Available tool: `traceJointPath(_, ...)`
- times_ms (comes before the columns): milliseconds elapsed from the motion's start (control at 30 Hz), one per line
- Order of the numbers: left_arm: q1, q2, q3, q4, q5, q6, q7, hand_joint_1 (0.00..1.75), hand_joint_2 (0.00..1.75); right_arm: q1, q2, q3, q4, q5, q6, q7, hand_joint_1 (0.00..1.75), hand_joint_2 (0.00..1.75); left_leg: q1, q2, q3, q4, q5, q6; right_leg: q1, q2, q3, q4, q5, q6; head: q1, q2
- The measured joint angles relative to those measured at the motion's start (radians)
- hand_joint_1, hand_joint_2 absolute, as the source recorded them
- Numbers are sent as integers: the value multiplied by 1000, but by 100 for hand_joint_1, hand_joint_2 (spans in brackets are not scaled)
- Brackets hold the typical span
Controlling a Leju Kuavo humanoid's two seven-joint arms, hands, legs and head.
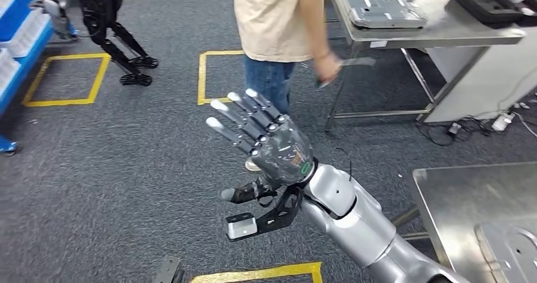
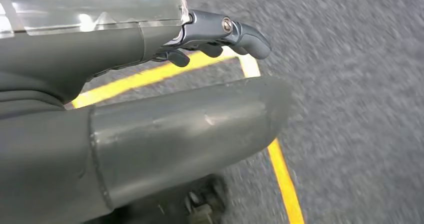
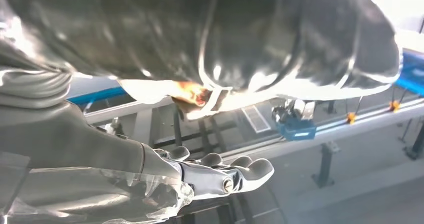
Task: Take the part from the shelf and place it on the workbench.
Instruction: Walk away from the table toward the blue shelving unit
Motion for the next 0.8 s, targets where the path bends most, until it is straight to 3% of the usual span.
traceJointPath(67, 8, 5, -5, 3, -4, -12, 3, 0, 0, 15, -8, -29, -13, 2, 0, -5, 0, 0, 1, -20, -3, -1, 3, -7, 2, 22, 28, -63, 17, -6, 0, 0)
traceJointPath(133, 16, 10, -9, 4, -5, -16, 4, 0, 0, 25, -12, -44, -21, 3, 0, -7, 0, 0, 2, -35, -4, -6, 7, -19, 2, 1, 35, -72, 22, -7, 1, 0)
traceJointPath(167, 21, 11, -11, 4, -8, -19, 4, 0, 0, 29, -12, -47, -24, 6, 0, -7, 0, 0, 0, -27, -5, -3, 4, -24, -1, -9, 41, -81, 26, -8, 1, 0)
traceJointPath(233, 24, 14, -18, 5, -21, -30, 1, 0, 0, 35, -12, -54, -30, 12, -1, -7, 0, 0, -2, 19, -27, 47, -32, -33, -7, -35, 52, -97, 34, -12, 0, 0)
traceJointPath(300, 18, 14, -27, 6, -37, -44, -8, 0, 0, 45, -13, -63, -33, 15, -2, -9, 0, 0, 3, 66, -76, 161, -98, -41, -6, -65, 54, -100, 35, -14, -1, 0)
traceJointPath(367, 11, 14, -37, 6, -50, -54, -17, 0, 0, 55, -13, -69, -34, 16, -2, -15, 0, 0, 9, 83, -107, 241, -128, -49, -5, -96, 52, -97, 33, -14, -1, 0)
traceJointPath(433, 5, 14, -45, 6, -59, -57, -21, 0, 0, 60, -13, -72, -34, 19, -2, -19, 0, 0, 13, 94, -72, 196, -97, -54, -6, -123, 49, -91, 30, -10, -1, 0)
traceJointPath(500, -4, 14, -51, 6, -64, -57, -22, 0, 0, 61, -13, -75, -34, 23, -2, -20, 0, 0, 12, 128, 4, 69, -59, -51, -5, -145, 47, -80, 23, 0, -1, 0)
traceJointPath(533, -9, 14, -54, 6, -65, -57, -22, 0, 0, 61, -13, -76, -35, 24, -2, -20, 0, 0, 9, 140, 27, 30, -50, -46, -3, -153, 47, -75, 19, 6, -1, 0)
traceJointPath(567, -13, 14, -57, 6, -66, -57, -22, 0, 0, 61, -12, -77, -36, 26, -2, -21, 0, 0, 6, 148, 42, 3, -47, -39, -2, -162, 47, -72, 16, 13, -1, 0)
traceJointPath(633, -15, 14, -61, 6, -67, -57, -22, 0, 0, 62, -12, -78, -36, 29, -2, -24, 0, 0, 4, 129, 40, 3, -42, -26, -1, -177, 51, -72, 15, 22, -1, 0)
traceJointPath(667, -14, 14, -62, 6, -67, -57, -22, 0, 0, 62, -12, -78, -36, 30, -2, -25, 0, 0, 5, 119, 40, 0, -40, -20, -4, -174, 53, -69, 11, 28, 0, 0)
traceJointPath(733, -16, 14, -65, 6, -68, -57, -21, 0, 0, 62, -12, -79, -37, 32, -2, -25, 0, 0, 8, 100, 40, -6, -33, -8, -10, -130, 38, -27, -25, 37, 0, 0)
traceJointPath(800, -21, 13, -67, 6, -69, -57, -21, 0, 0, 65, -13, -81, -39, 32, -2, -25, 0, 0, 9, 81, 36, -7, -28, -1, -13, -75, -13, 87, -91, 42, 0, 0)
